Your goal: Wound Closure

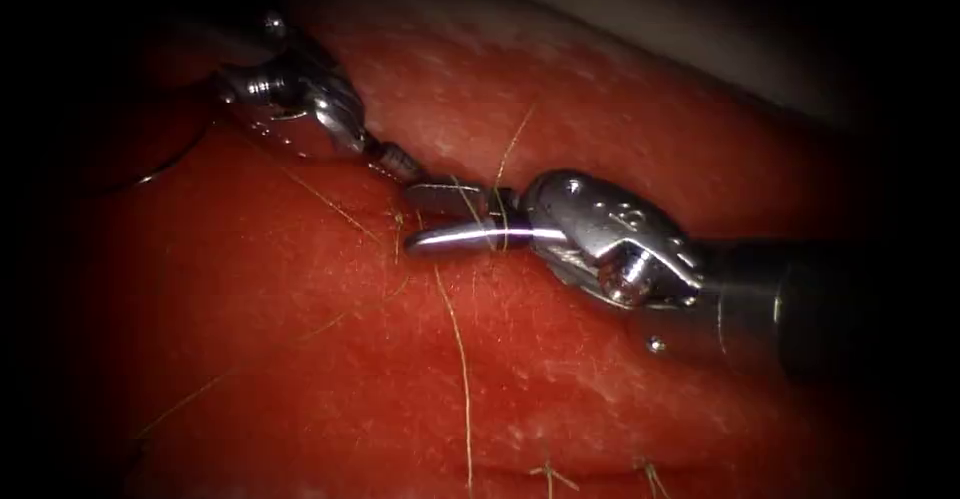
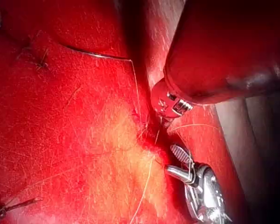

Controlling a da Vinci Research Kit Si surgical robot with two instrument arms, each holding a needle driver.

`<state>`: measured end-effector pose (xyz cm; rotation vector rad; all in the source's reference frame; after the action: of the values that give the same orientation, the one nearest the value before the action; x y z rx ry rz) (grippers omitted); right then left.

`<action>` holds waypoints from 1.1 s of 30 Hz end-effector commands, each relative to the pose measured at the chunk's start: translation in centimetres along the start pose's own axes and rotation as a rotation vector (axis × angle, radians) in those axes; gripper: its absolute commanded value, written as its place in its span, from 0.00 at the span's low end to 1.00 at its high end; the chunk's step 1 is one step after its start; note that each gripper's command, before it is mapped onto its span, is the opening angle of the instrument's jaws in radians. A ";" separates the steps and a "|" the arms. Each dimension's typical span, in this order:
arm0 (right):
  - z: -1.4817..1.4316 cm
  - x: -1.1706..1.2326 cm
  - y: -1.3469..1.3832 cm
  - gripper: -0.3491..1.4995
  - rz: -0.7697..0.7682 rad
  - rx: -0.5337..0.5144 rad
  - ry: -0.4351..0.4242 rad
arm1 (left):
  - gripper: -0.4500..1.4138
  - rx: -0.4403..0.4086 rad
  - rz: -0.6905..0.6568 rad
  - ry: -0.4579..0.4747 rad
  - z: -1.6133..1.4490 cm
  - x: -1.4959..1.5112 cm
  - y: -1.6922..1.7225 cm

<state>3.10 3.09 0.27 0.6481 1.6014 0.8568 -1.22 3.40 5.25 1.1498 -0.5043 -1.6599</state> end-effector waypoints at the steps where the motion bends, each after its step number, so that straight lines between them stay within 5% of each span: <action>1: 0.09 -0.02 0.02 0.36 0.009 0.006 0.015 | 0.05 0.004 -0.009 -0.003 0.09 -0.02 0.03; 16: -0.27 -0.02 0.26 0.50 0.085 -0.322 0.221 | 0.05 0.025 -0.112 -0.001 0.31 0.45 -0.11; 25: -0.45 -0.24 0.25 0.56 0.098 -0.545 0.208 | 0.05 0.049 -0.163 -0.003 0.39 0.63 -0.29; 33: -0.60 -0.33 0.34 0.57 0.112 -0.675 0.221 | 0.05 0.072 -0.405 -0.064 0.41 0.54 -0.37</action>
<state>2.48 2.91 0.76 0.1418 1.3356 1.5154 -1.73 3.02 4.87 1.3260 -0.3805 -2.0731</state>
